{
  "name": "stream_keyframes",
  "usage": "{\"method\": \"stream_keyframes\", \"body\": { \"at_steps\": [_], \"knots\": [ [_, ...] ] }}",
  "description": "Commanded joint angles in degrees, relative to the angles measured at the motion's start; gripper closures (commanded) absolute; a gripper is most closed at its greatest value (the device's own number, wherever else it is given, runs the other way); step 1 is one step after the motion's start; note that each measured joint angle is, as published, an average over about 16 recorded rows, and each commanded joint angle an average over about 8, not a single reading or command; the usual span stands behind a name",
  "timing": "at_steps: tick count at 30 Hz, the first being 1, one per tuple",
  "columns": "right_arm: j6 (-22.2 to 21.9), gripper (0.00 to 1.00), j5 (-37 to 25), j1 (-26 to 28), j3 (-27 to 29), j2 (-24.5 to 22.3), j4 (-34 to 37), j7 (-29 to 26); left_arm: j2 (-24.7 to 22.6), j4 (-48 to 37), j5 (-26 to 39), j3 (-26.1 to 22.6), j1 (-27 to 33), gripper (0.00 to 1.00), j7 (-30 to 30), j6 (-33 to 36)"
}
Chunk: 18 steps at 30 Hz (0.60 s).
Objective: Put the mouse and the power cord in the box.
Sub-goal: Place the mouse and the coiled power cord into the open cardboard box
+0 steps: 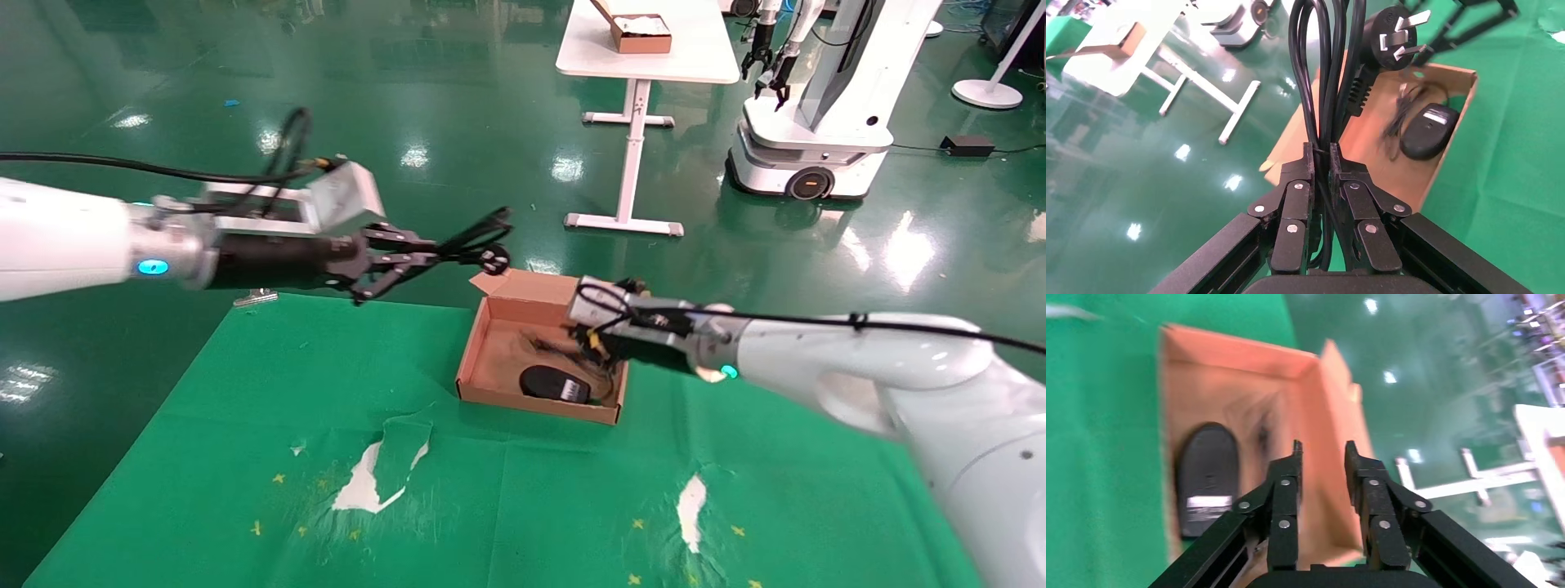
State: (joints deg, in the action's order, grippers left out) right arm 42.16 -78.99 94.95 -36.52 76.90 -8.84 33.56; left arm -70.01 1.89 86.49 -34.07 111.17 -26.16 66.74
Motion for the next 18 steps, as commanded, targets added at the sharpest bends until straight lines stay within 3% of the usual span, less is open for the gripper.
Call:
{"method": "stream_keyframes", "body": {
  "at_steps": [1, 6, 9, 13, 18],
  "knots": [
    [-0.96, 0.00, 0.12, 0.49, -0.25, -0.08, 0.21, 0.78, -1.31, 0.11, 0.51, -0.35, -0.30, 1.00, -0.37, -0.94],
    [-2.17, 0.00, 1.64, 3.25, 0.93, -2.97, 1.99, 3.93, -6.48, 1.01, 1.17, -0.93, -3.33, 1.00, -0.35, -7.68],
    [0.34, 0.00, 3.26, 5.26, 2.14, -6.26, 2.02, 5.78, -8.25, 4.60, 0.82, -1.36, -6.16, 1.00, -0.59, -12.43],
    [9.08, 0.00, 5.33, 8.57, 3.50, -12.14, 0.34, 8.18, -8.72, 12.39, 0.75, -4.12, -10.23, 1.00, -1.59, -15.45],
    [22.45, 0.00, 6.69, 12.98, 4.18, -19.43, -1.68, 10.02, -8.64, 20.69, 0.67, -10.27, -12.92, 1.00, -2.15, -12.79]
  ]
}}
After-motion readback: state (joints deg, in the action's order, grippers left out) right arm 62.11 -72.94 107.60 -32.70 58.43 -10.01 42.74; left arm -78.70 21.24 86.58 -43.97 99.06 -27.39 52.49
